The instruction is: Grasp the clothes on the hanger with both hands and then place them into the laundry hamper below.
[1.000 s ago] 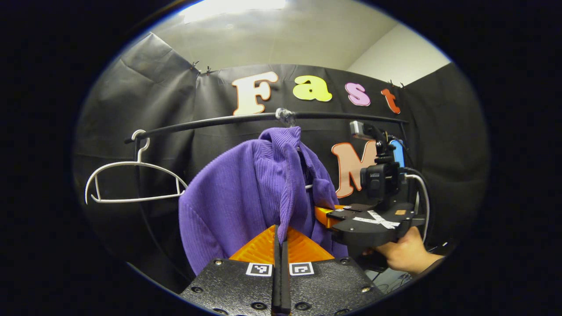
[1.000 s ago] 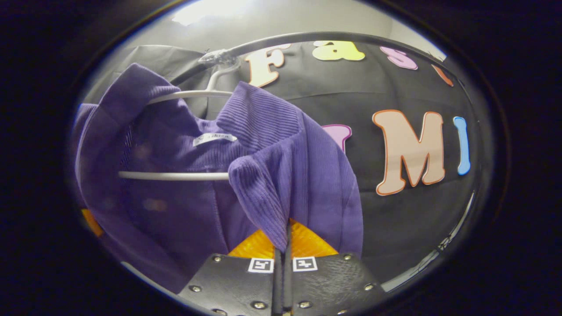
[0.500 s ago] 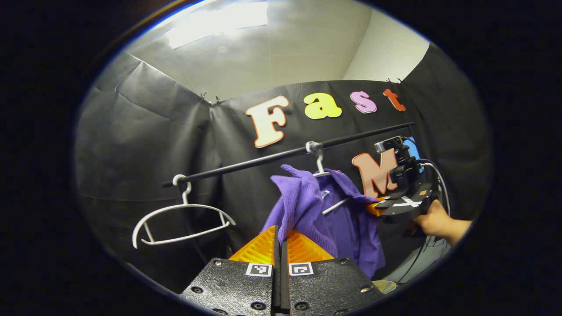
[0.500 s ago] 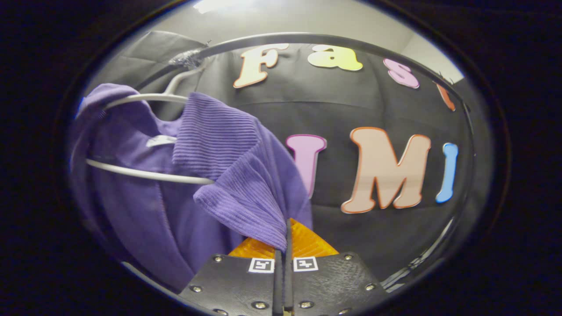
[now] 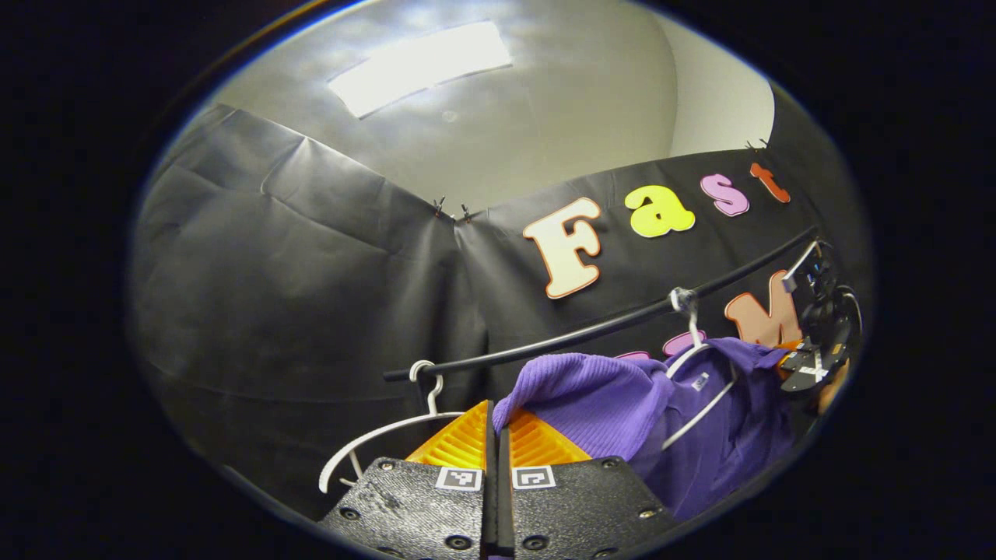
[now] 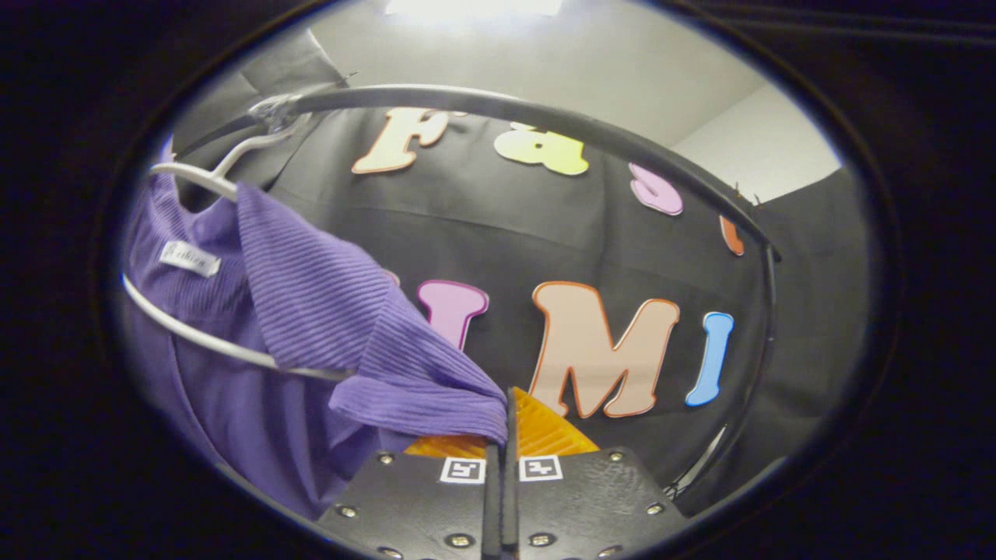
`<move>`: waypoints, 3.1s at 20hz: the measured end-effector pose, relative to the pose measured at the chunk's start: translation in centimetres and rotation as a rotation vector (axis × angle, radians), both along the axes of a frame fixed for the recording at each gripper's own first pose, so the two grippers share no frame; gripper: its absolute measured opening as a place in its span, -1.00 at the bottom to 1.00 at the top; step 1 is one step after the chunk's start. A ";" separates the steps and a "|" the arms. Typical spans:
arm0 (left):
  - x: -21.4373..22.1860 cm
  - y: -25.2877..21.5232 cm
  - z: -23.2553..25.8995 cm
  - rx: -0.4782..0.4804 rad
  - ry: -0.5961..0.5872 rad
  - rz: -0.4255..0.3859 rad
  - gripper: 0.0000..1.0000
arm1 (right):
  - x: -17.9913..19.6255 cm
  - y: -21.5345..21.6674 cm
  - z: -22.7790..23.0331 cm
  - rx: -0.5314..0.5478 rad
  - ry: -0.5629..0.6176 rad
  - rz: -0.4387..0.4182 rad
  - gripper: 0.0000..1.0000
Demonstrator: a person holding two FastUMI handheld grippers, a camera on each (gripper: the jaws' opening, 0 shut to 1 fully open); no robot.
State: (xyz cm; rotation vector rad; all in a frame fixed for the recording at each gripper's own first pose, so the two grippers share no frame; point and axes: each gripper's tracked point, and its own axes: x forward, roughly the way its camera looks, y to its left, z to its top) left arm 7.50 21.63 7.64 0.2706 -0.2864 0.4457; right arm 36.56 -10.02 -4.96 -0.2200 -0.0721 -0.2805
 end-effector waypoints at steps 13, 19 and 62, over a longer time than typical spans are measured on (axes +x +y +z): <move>8.1 3.5 -5.6 -0.213 0.124 -0.054 -0.99 | 6.0 -1.2 1.4 0.081 -0.071 -0.043 -0.97; 10.1 3.6 -12.2 -0.325 0.203 -0.096 -1.00 | 7.8 -1.7 -8.7 0.176 0.089 -0.027 -0.96; 5.1 -19.0 -10.2 -0.322 0.145 -0.457 -0.99 | -18.8 7.8 1.3 0.268 -0.069 0.234 -0.97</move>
